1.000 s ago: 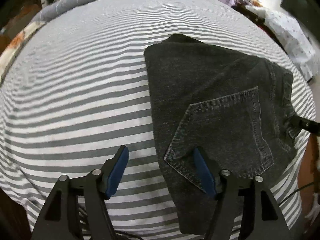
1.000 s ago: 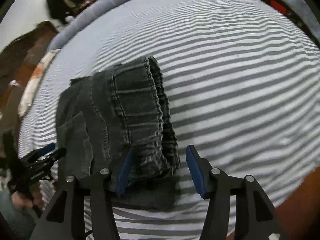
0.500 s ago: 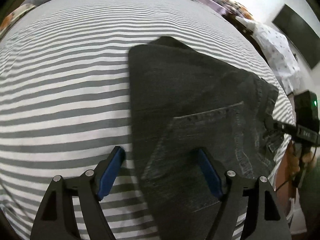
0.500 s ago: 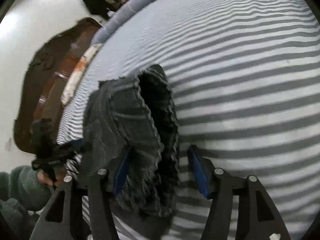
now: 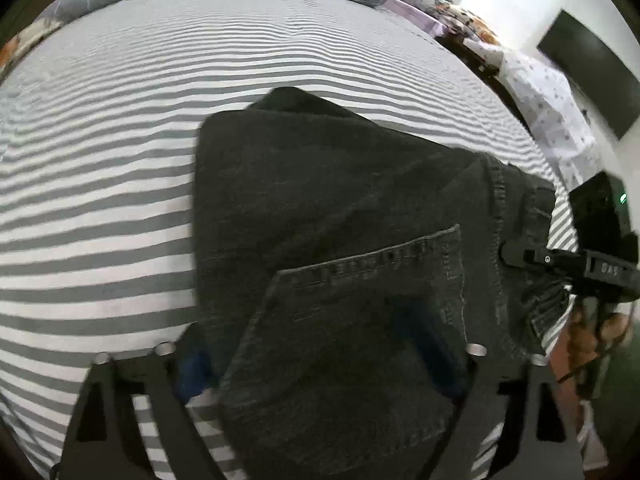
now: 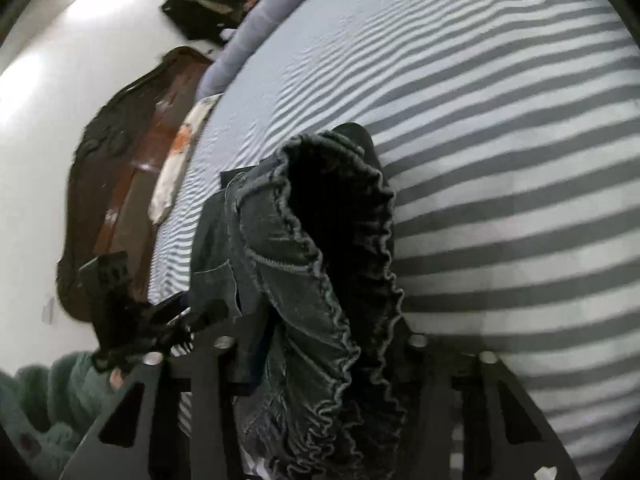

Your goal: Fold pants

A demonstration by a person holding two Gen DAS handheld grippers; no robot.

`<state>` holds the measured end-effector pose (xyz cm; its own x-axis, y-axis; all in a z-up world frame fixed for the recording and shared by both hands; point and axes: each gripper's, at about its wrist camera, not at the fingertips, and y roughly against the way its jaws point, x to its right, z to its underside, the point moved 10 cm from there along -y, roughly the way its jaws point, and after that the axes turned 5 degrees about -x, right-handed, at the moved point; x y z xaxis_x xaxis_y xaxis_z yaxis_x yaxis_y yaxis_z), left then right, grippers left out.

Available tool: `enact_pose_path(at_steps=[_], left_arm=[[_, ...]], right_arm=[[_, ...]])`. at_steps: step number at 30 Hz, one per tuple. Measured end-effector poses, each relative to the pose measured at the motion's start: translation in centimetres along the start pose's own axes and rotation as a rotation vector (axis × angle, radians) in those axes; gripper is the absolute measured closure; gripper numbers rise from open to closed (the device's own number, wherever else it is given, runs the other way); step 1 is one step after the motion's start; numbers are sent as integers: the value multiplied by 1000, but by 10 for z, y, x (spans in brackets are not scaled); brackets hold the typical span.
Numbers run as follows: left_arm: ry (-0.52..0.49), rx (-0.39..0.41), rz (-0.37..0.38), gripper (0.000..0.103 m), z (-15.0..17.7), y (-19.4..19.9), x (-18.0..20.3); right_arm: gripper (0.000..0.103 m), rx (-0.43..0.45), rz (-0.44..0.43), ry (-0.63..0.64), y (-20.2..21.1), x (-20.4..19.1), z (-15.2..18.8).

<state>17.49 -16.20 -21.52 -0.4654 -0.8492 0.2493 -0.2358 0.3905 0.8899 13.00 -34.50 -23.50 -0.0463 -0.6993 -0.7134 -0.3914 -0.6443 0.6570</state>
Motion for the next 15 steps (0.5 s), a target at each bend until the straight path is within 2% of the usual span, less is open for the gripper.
enact_pose_path(at_steps=[1, 2, 3, 4, 6, 8, 12, 15], left_arm=[[-6, 6, -22, 15, 1, 0, 2], [-6, 9, -34, 23, 0, 1, 3], [4, 16, -42, 39, -1, 5, -1], [28, 17, -36, 47, -1, 8, -6], [106, 14, 31, 74, -3, 16, -19], [148, 14, 86, 84, -4, 22, -25], [91, 55, 85, 89, -7, 37, -14], [78, 90, 148, 90, -15, 58, -4]], right_arm=[[70, 5, 21, -10, 0, -2, 0], [73, 8, 43, -14, 2, -6, 1], [74, 12, 69, -9, 3, -12, 2], [75, 16, 89, -8, 5, -16, 2], [76, 20, 112, -12, 10, -27, 2], [77, 21, 120, -16, 16, -40, 1], [77, 13, 139, 19, 21, -71, -1], [77, 4, 142, 58, 20, -104, -7]])
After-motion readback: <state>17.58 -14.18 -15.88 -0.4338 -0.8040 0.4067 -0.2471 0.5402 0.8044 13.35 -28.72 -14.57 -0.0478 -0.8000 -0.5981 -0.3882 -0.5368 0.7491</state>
